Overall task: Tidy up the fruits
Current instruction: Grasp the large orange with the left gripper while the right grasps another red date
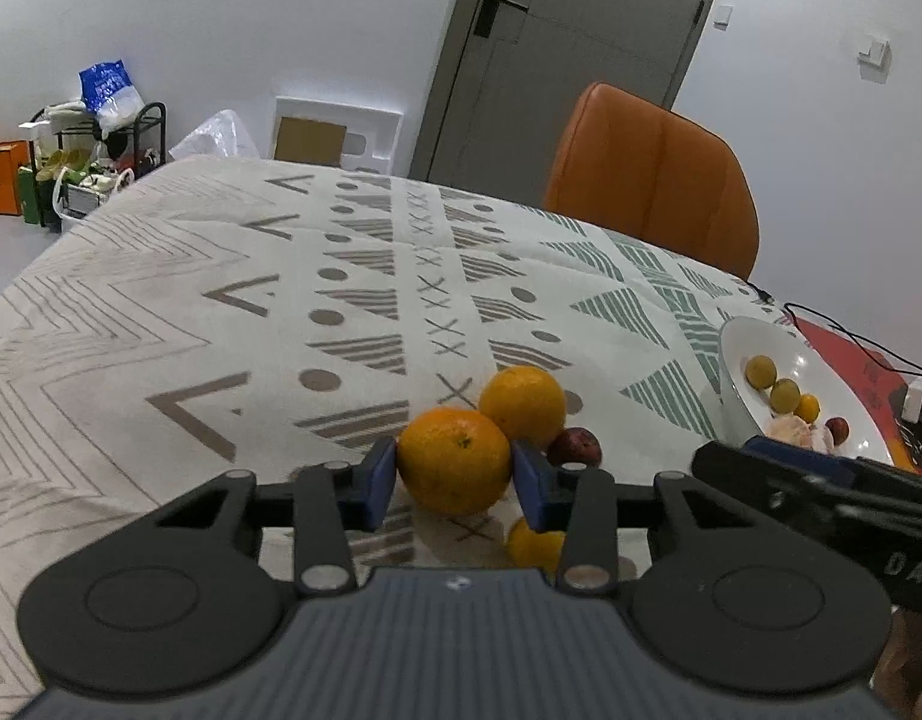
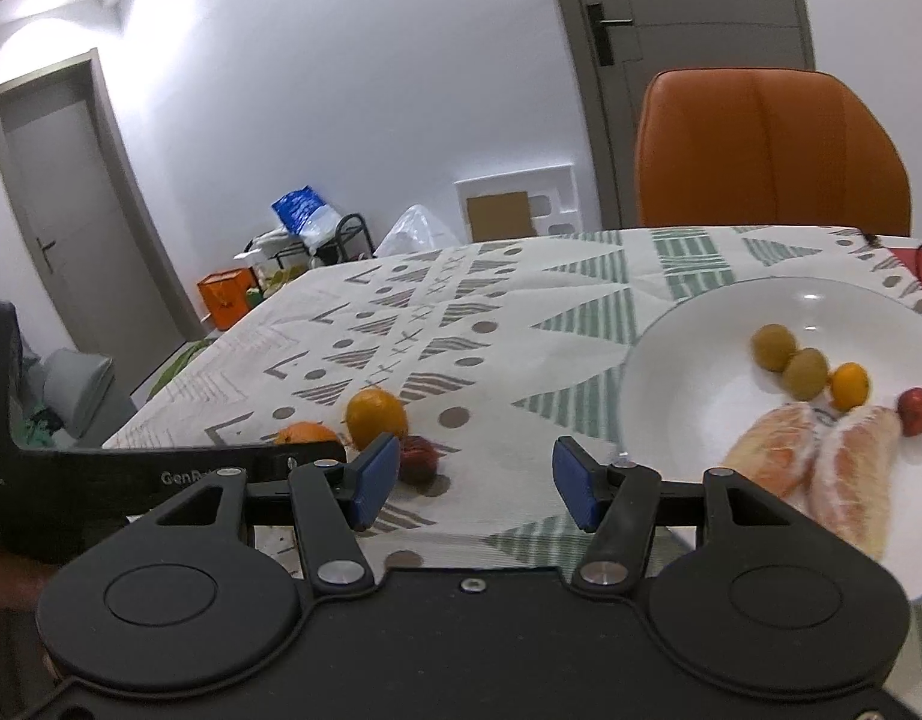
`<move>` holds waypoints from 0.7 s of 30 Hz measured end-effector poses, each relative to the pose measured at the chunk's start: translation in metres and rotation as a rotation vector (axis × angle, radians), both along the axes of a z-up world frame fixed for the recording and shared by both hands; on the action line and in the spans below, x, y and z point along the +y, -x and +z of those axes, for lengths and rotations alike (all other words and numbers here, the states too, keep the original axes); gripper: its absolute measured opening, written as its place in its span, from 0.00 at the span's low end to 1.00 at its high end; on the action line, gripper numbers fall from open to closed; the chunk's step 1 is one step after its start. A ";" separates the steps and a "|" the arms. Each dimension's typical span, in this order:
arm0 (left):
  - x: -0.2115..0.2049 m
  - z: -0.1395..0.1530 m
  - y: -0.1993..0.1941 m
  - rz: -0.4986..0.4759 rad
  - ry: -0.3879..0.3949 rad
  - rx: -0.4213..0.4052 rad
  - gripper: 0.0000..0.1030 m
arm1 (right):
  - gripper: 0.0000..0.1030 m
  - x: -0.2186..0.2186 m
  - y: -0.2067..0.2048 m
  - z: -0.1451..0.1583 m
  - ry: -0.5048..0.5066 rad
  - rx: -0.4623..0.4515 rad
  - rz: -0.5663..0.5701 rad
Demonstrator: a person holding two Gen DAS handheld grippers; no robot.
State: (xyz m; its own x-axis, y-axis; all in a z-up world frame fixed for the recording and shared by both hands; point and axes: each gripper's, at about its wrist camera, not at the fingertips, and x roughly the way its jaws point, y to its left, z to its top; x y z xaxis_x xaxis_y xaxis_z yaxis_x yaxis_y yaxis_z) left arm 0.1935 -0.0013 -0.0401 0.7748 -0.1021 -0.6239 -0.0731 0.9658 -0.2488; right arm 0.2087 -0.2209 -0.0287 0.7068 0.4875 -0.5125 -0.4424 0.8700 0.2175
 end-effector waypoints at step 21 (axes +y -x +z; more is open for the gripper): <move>0.038 0.005 0.013 0.062 -0.013 -0.008 0.39 | 0.50 0.044 -0.015 -0.013 0.041 0.029 0.059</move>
